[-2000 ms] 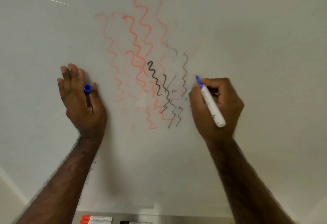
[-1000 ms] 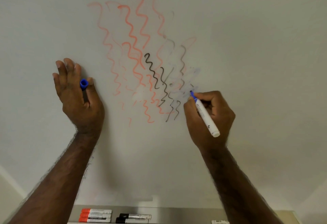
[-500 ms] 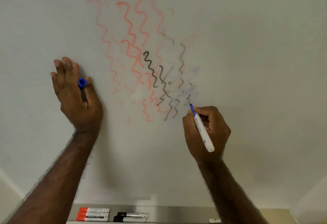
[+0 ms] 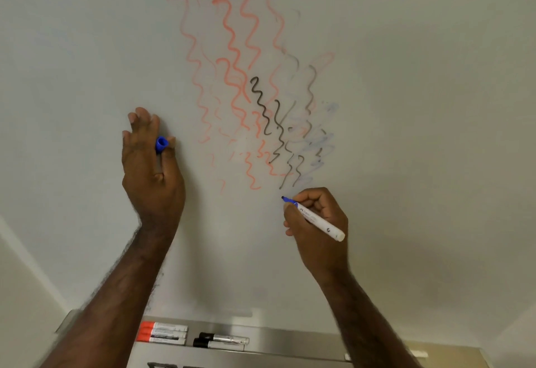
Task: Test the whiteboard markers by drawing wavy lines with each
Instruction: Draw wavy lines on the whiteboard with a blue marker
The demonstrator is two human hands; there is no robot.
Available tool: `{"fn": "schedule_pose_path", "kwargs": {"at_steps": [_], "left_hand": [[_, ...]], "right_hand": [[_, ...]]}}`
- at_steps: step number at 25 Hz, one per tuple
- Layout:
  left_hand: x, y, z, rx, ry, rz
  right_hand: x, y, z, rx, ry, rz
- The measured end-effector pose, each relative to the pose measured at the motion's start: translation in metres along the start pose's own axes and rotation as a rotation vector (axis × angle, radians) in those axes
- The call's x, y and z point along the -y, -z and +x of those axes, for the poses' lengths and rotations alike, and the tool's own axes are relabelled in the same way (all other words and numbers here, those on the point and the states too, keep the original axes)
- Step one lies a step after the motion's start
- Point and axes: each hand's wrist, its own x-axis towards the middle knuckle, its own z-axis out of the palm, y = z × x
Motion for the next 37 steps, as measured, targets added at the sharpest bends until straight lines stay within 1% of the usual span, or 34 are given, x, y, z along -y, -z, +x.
{"fn": "schedule_pose_path", "kwargs": {"at_steps": [2,5,7,8,10,12,14,17,19,23,32,37], "left_hand": [[-0.012,0.013,-0.002,0.026,0.097,-0.062],[-0.034,0.035,-0.015,0.083,0.286,-0.228],[-0.044,0.049,-0.033,0.163,0.358,-0.308],[-0.047,0.055,-0.044,0.231,0.391,-0.354],[-0.052,0.064,-0.066,0.392,0.416,-0.379],[-0.056,0.069,-0.09,0.536,0.406,-0.332],[-0.059,0.071,-0.108,0.647,0.465,-0.334],[-0.058,0.076,-0.125,0.767,0.607,-0.384],[-0.056,0.08,-0.131,0.8,0.655,-0.42],[-0.051,0.087,-0.14,0.825,0.659,-0.43],[-0.04,0.11,-0.144,0.955,0.616,-0.385],[-0.034,0.114,-0.147,1.013,0.605,-0.475]], "right_hand": [[0.003,0.003,0.001,0.06,-0.078,0.125],[0.008,0.003,-0.002,0.19,-0.159,0.249],[0.008,0.004,-0.007,0.274,-0.237,0.345],[0.008,0.004,-0.01,0.311,-0.274,0.375],[0.006,0.004,-0.016,0.356,-0.327,0.383],[0.003,0.001,-0.022,0.38,-0.352,0.358],[0.0,-0.002,-0.028,0.4,-0.37,0.331],[-0.002,-0.008,-0.036,0.479,-0.397,0.275],[-0.002,-0.012,-0.041,0.541,-0.415,0.238],[-0.004,-0.019,-0.05,0.611,-0.445,0.192],[-0.008,-0.029,-0.054,0.656,-0.566,0.17],[-0.011,-0.041,-0.063,0.683,-0.59,0.164]]}}
